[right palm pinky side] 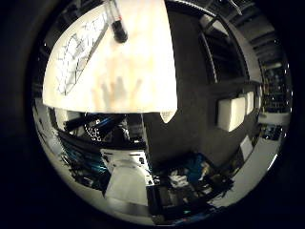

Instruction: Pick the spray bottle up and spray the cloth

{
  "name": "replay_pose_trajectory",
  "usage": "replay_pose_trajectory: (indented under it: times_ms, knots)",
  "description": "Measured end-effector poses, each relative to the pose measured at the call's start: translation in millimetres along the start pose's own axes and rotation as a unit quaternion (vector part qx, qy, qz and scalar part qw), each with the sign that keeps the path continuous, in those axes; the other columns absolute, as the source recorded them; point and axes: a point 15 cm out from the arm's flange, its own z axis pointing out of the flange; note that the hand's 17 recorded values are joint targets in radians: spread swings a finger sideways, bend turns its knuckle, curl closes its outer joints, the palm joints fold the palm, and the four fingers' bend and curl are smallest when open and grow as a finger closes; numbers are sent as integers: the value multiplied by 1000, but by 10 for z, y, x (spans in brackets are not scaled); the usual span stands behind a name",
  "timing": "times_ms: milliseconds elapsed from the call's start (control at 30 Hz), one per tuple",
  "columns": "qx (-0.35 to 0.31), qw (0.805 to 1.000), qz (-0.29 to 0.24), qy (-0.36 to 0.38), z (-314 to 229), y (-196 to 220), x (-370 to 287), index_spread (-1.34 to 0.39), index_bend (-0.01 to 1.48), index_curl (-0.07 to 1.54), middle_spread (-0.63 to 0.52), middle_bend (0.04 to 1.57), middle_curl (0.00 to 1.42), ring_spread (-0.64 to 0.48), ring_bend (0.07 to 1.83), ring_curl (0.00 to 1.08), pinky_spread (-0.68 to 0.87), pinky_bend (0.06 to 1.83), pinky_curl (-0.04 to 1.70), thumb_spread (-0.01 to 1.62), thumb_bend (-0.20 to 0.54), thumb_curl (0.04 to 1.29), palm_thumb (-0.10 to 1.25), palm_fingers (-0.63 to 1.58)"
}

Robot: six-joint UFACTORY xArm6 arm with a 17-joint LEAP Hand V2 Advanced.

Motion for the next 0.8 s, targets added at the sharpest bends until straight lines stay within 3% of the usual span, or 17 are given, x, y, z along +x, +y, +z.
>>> replay_pose_trajectory:
  times_ms: [333,800]
  knots:
    - [-22,999,19,-43,156,55,340,-246,152,251,35,354,377,133,550,253,431,502,282,1031,-31,291,407,224]
    - [-40,996,29,-71,233,92,627,-235,144,256,49,351,364,166,543,248,419,519,274,1008,-27,285,373,167]
